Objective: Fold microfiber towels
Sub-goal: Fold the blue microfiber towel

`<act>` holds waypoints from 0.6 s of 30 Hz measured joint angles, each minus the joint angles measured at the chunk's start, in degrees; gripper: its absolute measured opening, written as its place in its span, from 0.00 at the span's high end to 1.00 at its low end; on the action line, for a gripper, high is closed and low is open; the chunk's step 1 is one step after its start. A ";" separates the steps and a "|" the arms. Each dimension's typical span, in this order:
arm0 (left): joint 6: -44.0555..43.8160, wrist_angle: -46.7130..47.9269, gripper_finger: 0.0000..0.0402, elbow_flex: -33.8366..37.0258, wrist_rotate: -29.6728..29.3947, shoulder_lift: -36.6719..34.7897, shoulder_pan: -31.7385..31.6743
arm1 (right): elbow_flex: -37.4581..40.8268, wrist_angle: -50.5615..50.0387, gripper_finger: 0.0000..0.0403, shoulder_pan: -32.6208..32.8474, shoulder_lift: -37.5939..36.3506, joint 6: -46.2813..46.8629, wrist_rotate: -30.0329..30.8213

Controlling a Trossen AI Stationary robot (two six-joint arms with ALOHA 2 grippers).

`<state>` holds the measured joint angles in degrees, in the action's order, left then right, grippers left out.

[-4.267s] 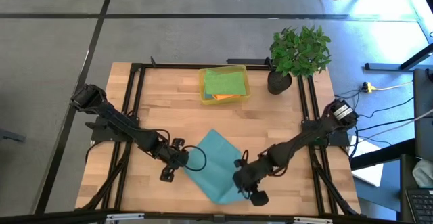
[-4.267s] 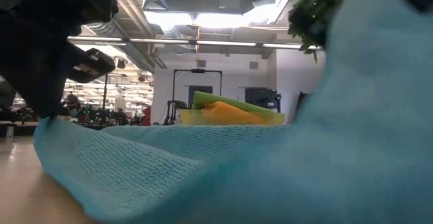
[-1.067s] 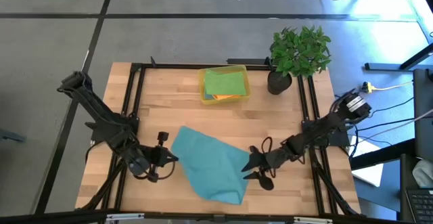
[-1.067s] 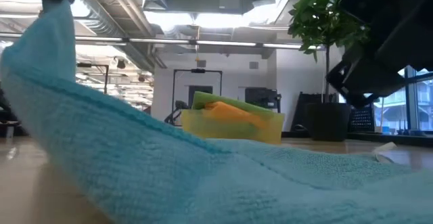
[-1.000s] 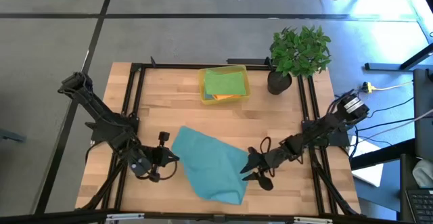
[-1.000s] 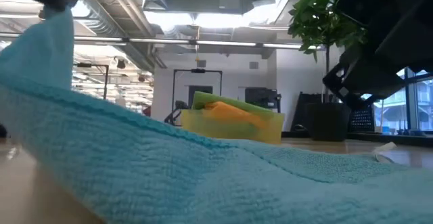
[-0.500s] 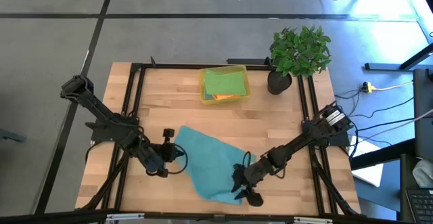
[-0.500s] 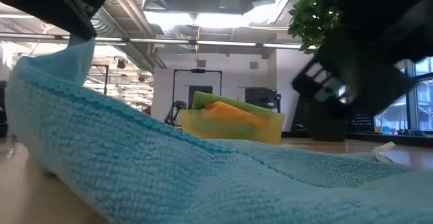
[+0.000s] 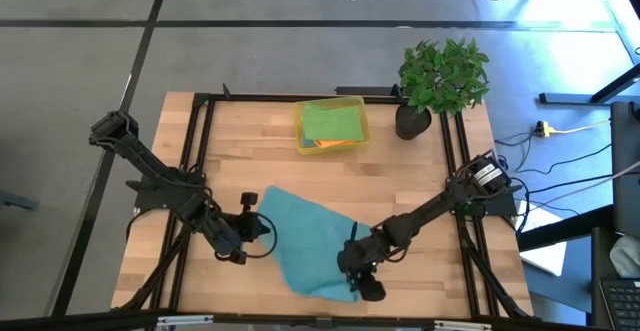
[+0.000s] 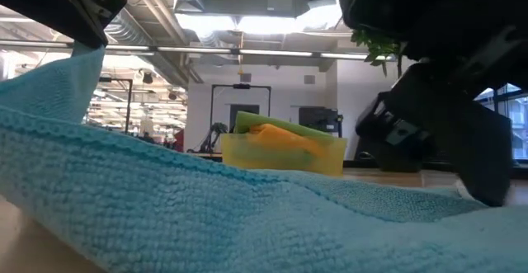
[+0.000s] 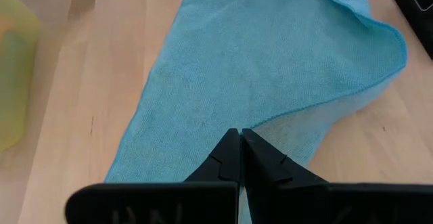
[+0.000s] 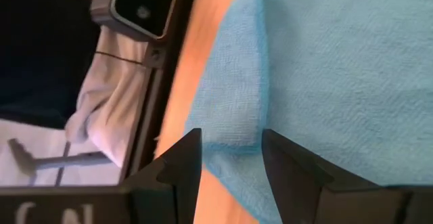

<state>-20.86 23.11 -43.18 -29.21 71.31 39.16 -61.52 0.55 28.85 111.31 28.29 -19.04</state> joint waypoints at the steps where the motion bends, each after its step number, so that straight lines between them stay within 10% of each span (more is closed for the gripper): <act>1: 0.00 -0.01 1.00 0.00 0.00 0.00 0.00 | 0.00 -0.08 0.61 0.22 0.00 -0.22 -0.55; 8: 0.00 -0.04 1.00 0.00 0.00 0.00 0.00 | -0.04 -4.33 0.61 3.42 -0.39 -5.28 4.37; 18: -0.11 -0.09 1.00 0.00 0.00 0.00 0.00 | 0.00 -0.58 0.61 4.62 -0.35 11.81 4.90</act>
<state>-20.97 23.03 -43.18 -29.21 71.31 39.16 -61.52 -0.02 33.47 110.96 40.10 -14.13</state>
